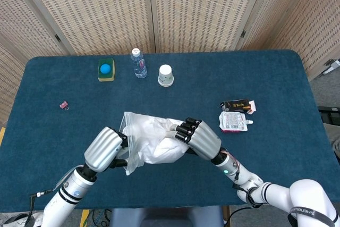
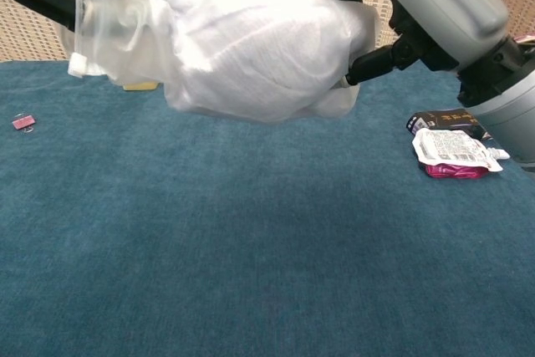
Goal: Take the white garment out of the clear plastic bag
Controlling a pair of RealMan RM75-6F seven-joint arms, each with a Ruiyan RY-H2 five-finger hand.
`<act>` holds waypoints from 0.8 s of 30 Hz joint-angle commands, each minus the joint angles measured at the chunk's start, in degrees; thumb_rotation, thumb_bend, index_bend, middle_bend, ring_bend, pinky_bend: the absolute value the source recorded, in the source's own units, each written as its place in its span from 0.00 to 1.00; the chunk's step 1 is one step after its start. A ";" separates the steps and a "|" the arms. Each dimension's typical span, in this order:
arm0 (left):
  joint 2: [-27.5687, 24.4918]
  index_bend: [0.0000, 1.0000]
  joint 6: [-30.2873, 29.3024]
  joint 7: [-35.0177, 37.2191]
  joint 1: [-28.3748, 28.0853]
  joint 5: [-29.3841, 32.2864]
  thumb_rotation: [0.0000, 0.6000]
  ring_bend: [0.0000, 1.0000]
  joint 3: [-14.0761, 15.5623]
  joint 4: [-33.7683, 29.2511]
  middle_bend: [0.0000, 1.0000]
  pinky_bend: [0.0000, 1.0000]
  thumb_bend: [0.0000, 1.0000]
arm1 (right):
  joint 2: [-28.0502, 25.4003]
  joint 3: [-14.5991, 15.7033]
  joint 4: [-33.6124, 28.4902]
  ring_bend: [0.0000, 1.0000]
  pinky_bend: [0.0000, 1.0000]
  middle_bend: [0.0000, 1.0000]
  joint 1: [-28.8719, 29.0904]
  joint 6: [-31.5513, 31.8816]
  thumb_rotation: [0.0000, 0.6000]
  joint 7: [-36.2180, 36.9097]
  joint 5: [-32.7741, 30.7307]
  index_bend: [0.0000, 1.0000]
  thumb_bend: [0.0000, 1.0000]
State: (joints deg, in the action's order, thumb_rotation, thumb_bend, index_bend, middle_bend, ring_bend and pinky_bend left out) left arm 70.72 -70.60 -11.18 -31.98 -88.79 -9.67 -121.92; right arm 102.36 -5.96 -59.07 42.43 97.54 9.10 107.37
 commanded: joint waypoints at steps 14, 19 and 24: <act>-0.07 0.81 -4.27 3.29 2.27 3.84 1.00 0.90 -1.81 4.27 1.00 0.96 0.50 | -1.03 0.56 0.87 0.68 0.71 0.73 -0.97 -1.93 1.00 1.00 -1.94 0.72 0.63; -0.22 0.81 -4.99 4.31 2.93 4.31 1.00 0.90 -1.75 5.50 1.00 0.96 0.50 | -1.35 0.64 1.06 0.67 0.71 0.71 -1.36 -2.44 1.00 1.14 -2.59 0.72 0.59; -0.69 0.81 -5.47 4.68 3.68 4.45 1.00 0.90 -1.32 6.78 1.00 0.96 0.50 | -1.92 0.85 1.04 0.65 0.71 0.70 -1.77 -3.88 1.00 1.09 -3.62 0.72 0.54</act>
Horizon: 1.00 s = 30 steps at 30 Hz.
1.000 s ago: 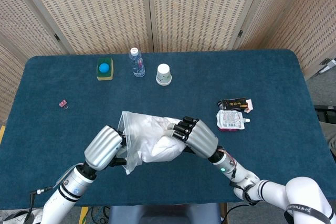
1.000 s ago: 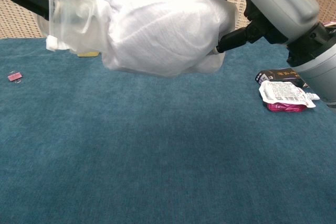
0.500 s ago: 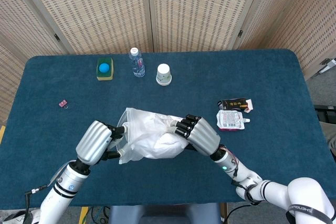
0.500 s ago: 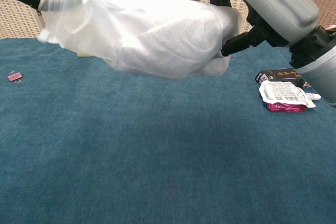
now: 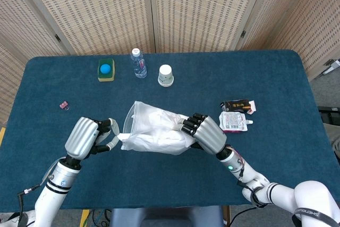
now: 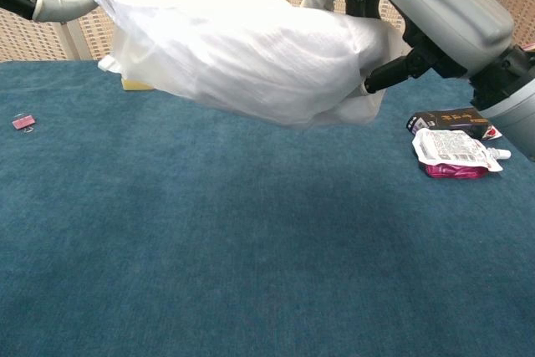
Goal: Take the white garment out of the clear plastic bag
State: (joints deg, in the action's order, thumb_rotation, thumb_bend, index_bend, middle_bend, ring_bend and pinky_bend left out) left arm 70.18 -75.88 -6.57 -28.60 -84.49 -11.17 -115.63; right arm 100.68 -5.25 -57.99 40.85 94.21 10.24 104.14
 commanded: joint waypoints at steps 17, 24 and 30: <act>-0.38 0.81 -1.55 1.97 2.08 2.04 1.00 0.90 0.12 3.41 1.00 0.96 0.50 | -3.73 1.32 -2.23 0.51 0.71 0.54 -1.10 -7.17 1.00 -2.18 -3.24 0.57 0.24; -0.34 0.81 -1.45 2.19 2.51 2.27 1.00 0.90 0.44 4.35 1.00 0.96 0.50 | -6.70 2.03 -5.27 0.40 0.67 0.40 -1.61 -12.36 1.00 -2.67 -5.79 0.40 0.01; -0.41 0.81 -1.27 1.72 2.60 2.27 1.00 0.90 0.52 4.62 1.00 0.96 0.50 | -8.96 1.80 -8.75 0.29 0.58 0.27 -1.48 -17.54 1.00 -4.75 -8.60 0.24 0.00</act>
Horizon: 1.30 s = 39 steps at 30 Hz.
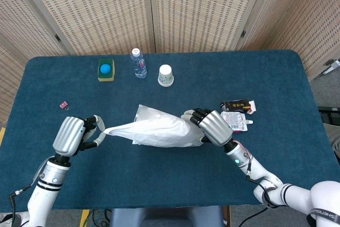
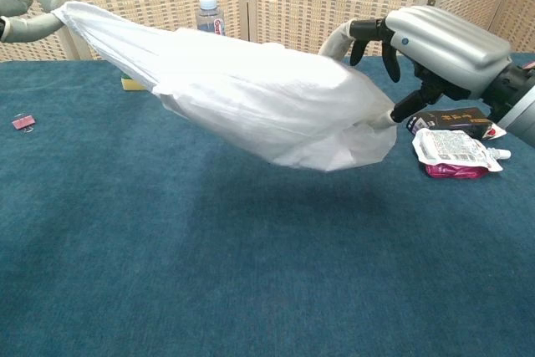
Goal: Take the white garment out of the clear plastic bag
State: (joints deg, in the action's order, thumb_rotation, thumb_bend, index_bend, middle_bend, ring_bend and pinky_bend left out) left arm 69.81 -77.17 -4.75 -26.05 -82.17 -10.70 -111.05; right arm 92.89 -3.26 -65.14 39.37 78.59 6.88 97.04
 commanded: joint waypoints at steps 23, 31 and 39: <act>0.13 0.81 1.23 -1.20 1.72 -0.01 1.00 0.90 2.66 2.83 1.00 0.96 0.50 | -7.11 -0.91 -8.33 0.71 0.78 0.76 -3.34 -3.03 1.00 -1.79 -4.17 0.25 0.00; 0.21 0.81 1.84 -1.91 1.82 0.05 1.00 0.90 3.08 2.74 1.00 0.96 0.50 | -7.22 1.16 -10.49 1.00 1.00 1.00 -3.10 -6.46 1.00 -2.56 -3.13 0.33 0.00; 0.15 0.81 2.37 -2.49 1.73 0.19 1.00 0.90 3.09 2.45 1.00 0.96 0.50 | -4.87 2.60 -10.78 1.00 1.00 1.00 -2.28 -5.53 1.00 -0.96 1.20 0.36 0.00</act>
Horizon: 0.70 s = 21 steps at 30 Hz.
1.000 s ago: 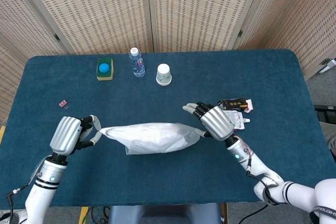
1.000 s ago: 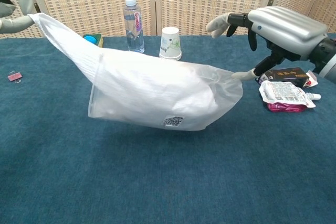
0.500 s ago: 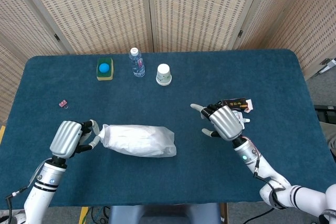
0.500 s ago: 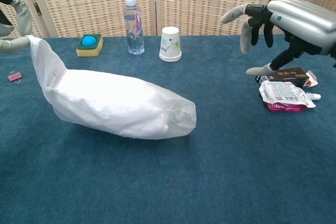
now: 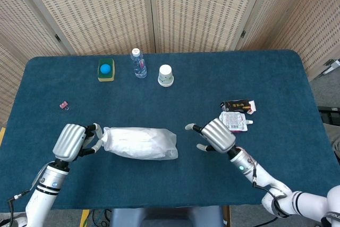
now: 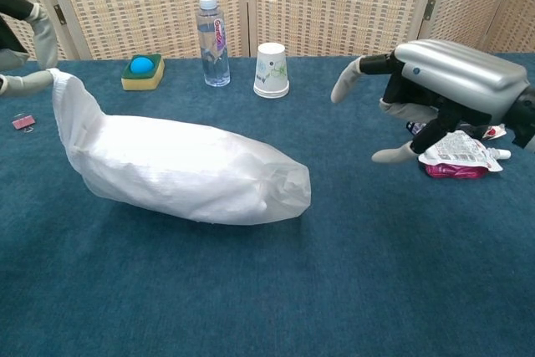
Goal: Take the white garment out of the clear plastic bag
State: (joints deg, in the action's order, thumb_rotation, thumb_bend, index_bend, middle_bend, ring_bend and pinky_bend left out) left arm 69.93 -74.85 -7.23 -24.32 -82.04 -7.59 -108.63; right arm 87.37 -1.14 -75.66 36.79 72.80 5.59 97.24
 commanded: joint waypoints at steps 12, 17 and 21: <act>0.34 0.81 0.19 0.21 0.34 -0.04 1.00 0.90 0.32 0.41 1.00 0.96 0.50 | 4.49 1.43 0.80 1.00 1.00 1.00 2.07 -2.64 1.00 -0.75 2.89 0.37 0.00; 0.51 0.81 0.07 0.49 0.48 -0.29 1.00 0.90 0.40 0.72 1.00 0.96 0.50 | 7.03 1.03 2.95 1.00 1.00 1.00 2.70 -2.82 1.00 -0.52 3.10 0.37 0.00; 0.51 0.81 0.02 0.60 0.60 -0.51 1.00 0.90 0.51 0.77 1.00 0.96 0.50 | 9.09 0.95 4.97 1.00 1.00 1.00 3.31 -3.09 1.00 0.16 3.34 0.37 0.00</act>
State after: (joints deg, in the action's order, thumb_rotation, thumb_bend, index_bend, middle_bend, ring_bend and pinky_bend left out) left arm 70.44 -74.82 -6.63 -23.73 -82.55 -7.09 -107.85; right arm 95.98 -0.13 -71.17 39.85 69.86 5.49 100.48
